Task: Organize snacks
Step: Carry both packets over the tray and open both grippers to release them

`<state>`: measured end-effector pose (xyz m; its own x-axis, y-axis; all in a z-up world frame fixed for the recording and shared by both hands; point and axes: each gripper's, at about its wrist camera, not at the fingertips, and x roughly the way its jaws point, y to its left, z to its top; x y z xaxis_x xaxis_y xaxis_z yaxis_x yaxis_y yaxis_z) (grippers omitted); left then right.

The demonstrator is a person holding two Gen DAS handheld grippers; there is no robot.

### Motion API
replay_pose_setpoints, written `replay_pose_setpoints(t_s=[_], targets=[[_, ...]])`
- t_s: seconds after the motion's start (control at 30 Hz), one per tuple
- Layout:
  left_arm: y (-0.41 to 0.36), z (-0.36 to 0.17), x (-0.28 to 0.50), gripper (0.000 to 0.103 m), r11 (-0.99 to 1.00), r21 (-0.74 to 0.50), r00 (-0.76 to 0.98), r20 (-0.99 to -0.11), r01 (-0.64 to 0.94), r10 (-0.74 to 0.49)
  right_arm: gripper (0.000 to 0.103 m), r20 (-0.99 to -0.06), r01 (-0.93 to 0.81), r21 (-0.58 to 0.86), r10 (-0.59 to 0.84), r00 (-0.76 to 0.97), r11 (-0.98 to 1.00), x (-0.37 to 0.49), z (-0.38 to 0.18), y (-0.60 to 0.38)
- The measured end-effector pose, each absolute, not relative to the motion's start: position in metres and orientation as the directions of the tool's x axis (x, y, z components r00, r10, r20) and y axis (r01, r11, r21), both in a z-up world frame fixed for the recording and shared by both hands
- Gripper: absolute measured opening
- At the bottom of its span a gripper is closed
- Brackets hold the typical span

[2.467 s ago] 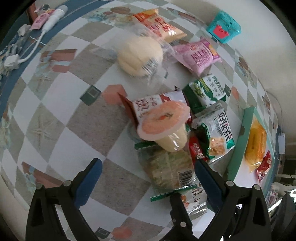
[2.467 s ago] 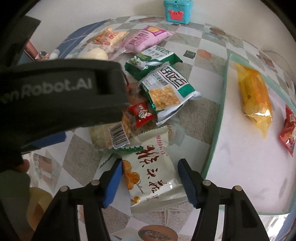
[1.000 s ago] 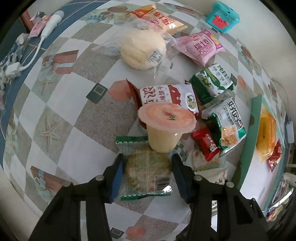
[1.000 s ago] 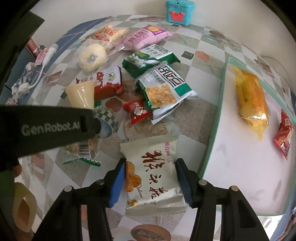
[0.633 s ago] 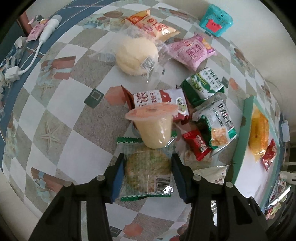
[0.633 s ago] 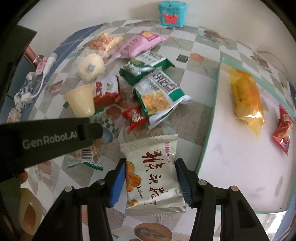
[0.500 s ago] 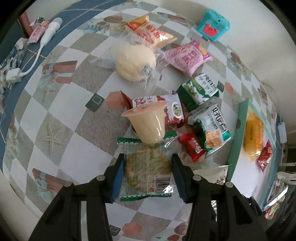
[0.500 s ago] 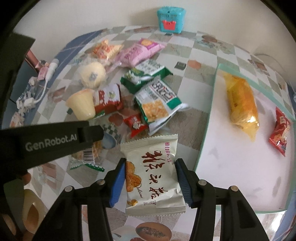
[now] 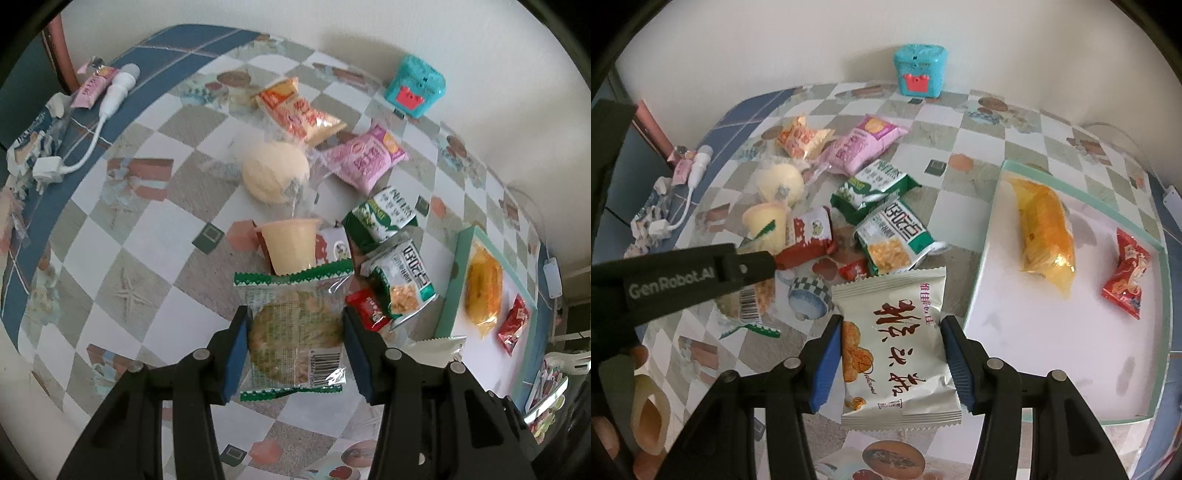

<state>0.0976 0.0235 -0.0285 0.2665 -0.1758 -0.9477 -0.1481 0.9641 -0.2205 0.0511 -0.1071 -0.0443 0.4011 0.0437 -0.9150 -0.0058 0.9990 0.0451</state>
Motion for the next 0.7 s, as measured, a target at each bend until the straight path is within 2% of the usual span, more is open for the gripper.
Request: replay_pose_setpoints(t_s=[0.4,0.7], targets=[[0.02,0.007,0.093,0.051,0.966,-0.224,0.364,-0.916,-0.126,-0.165,0.056,-0.891,0.071,0.025,-0.01,0.454,0.997,0.047,-0.022,-0.134],[-0.012,0.028,0.09,0.051,0.971,-0.233,0.412,-0.891,-0.052,-0.192,0.056,-0.86,0.243,-0.03,-0.149,0.488,0.97,0.036,0.005,-0.195]])
